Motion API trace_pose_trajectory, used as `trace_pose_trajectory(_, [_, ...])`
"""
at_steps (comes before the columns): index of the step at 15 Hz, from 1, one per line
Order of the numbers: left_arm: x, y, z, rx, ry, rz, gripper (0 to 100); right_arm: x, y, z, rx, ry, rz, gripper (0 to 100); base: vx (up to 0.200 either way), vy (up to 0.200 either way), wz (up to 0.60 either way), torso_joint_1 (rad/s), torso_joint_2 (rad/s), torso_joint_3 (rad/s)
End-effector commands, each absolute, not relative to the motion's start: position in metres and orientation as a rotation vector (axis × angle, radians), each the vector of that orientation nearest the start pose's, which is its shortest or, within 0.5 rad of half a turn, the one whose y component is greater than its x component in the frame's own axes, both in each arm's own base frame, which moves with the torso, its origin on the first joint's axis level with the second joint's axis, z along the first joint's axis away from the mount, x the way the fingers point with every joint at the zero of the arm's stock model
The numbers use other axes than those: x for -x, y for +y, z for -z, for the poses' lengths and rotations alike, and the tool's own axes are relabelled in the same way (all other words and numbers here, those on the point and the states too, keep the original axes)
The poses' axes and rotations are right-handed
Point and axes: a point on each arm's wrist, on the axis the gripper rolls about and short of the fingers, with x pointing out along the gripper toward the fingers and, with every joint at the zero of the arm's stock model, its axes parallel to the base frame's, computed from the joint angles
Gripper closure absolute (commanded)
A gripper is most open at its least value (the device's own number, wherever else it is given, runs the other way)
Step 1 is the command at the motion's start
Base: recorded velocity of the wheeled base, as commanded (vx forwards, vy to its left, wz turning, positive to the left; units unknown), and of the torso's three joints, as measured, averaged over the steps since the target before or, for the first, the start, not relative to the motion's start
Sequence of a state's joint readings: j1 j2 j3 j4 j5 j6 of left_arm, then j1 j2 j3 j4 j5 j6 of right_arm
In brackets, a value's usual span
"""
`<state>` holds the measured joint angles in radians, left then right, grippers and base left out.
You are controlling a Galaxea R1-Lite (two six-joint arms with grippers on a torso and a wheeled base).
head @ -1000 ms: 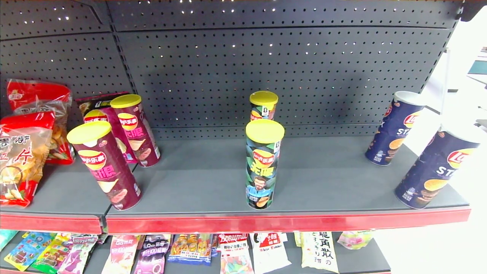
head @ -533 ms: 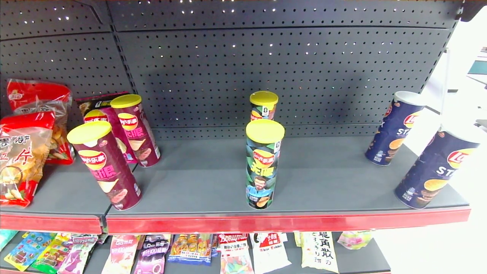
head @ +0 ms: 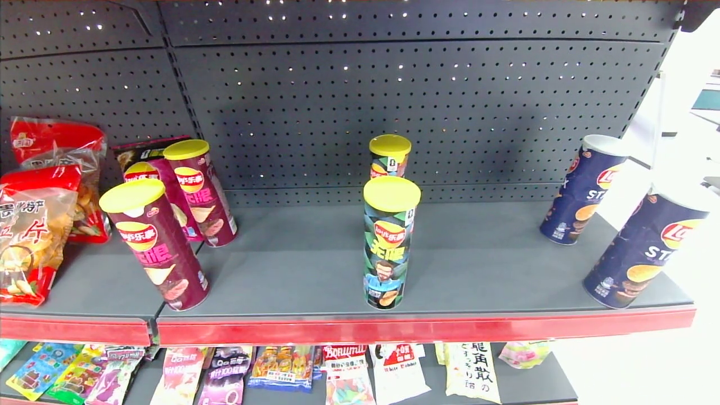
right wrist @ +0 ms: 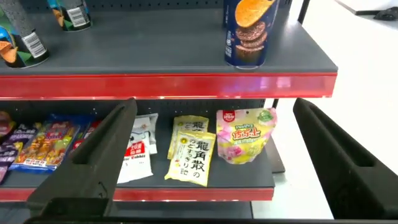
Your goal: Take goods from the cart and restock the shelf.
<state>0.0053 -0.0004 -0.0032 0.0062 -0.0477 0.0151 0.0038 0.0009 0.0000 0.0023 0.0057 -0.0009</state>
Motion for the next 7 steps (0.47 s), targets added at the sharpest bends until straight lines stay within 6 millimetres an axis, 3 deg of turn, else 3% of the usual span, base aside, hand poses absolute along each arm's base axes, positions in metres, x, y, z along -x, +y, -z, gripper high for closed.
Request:
trace_pose_trajectory(1, [0.0231,-0.0012,-0.0757,-0.015,0.003,0.041,0,0.0228,0.0,-0.0752,0.002,0.003,-0.009,0,0.0,0.0,0.0,0.0,0.0,0.0])
trace_pose_trajectory(7, [0.0231,-0.0012,-0.0757,-0.015,0.003,0.043,0,0.0228,-0.0001,-0.0752,0.0,0.003,-0.005,0,0.0,0.0,0.0,0.0,0.0,0.0])
